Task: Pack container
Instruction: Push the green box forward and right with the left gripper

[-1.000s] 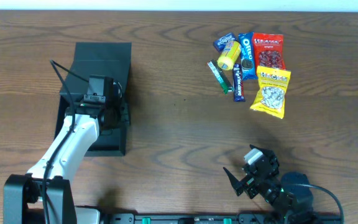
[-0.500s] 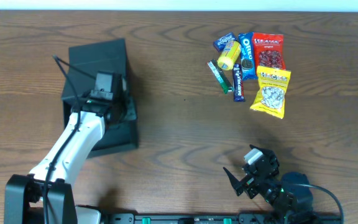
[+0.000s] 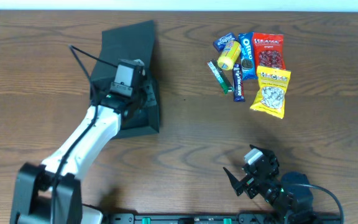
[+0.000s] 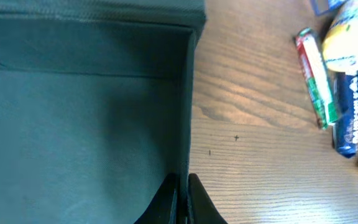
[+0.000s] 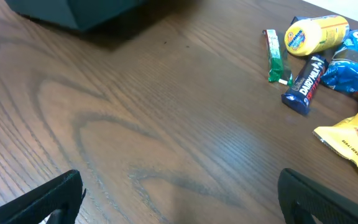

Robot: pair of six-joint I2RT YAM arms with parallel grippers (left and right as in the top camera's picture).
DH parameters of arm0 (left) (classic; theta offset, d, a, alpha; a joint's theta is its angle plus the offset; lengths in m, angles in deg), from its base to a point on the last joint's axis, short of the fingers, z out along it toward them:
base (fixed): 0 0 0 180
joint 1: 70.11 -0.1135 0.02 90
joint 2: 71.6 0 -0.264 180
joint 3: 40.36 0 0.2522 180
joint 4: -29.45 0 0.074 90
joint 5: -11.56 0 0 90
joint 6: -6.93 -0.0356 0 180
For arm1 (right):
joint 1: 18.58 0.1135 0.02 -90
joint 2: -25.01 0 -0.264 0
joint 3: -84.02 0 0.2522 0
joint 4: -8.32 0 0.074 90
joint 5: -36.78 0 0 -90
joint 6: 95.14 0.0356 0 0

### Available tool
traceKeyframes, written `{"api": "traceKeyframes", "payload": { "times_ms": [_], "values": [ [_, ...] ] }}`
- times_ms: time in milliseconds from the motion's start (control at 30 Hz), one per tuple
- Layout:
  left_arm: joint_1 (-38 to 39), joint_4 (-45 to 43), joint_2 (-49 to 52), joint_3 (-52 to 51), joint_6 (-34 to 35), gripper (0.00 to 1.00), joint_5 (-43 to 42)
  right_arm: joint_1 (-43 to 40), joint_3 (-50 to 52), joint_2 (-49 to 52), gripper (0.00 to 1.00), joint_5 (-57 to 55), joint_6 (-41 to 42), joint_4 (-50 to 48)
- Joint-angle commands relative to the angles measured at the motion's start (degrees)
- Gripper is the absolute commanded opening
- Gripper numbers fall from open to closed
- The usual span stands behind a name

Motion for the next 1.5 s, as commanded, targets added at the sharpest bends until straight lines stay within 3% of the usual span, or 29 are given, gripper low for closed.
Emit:
{"api": "traceKeyframes", "payload": {
  "times_ms": [0, 433, 1000, 1033, 1067, 1100, 1133, 1333, 1467],
  "values": [
    [1.5, -0.3, 3.7, 3.7, 2.8, 0.06, -1.5, 0.4, 0.2, -0.4, 0.99, 0.0, -0.7, 0.0],
    [9.1, 4.6, 18.2, 22.4, -0.2, 0.05, -1.5, 0.4, 0.2, -0.4, 0.99, 0.1, -0.7, 0.0],
    [13.7, 4.6, 22.2, 27.8, -0.2, 0.06, -4.0, 0.4, 0.2, -0.4, 0.99, 0.1, -0.7, 0.0],
    [13.7, 4.7, 22.2, 27.8, -0.2, 0.08, -4.0, 0.4, 0.2, -0.4, 0.99, 0.1, -0.7, 0.0],
    [13.7, 4.9, 22.2, 27.8, -0.2, 0.35, -4.0, 0.4, 0.2, -0.4, 0.99, 0.0, -0.7, 0.0],
    [13.6, 4.9, 22.2, 27.8, -0.2, 0.74, -4.0, 0.4, 0.2, -0.4, 0.99, 0.1, -0.7, 0.0],
    [13.5, 4.9, 22.1, 27.8, -0.2, 0.98, -4.0, 0.4, 0.2, -0.4, 0.99, 0.1, -0.7, 0.0],
    [12.2, 5.7, 19.8, 28.6, -1.7, 0.95, -3.3, 0.4, 0.2, -0.4, 0.99, 0.1, -0.7, 0.0],
    [11.5, 11.0, 15.7, 30.9, -3.5, 0.95, 6.8, 0.4, 0.2, -0.4, 0.99, 0.0, -0.7, 0.0]
  ]
}}
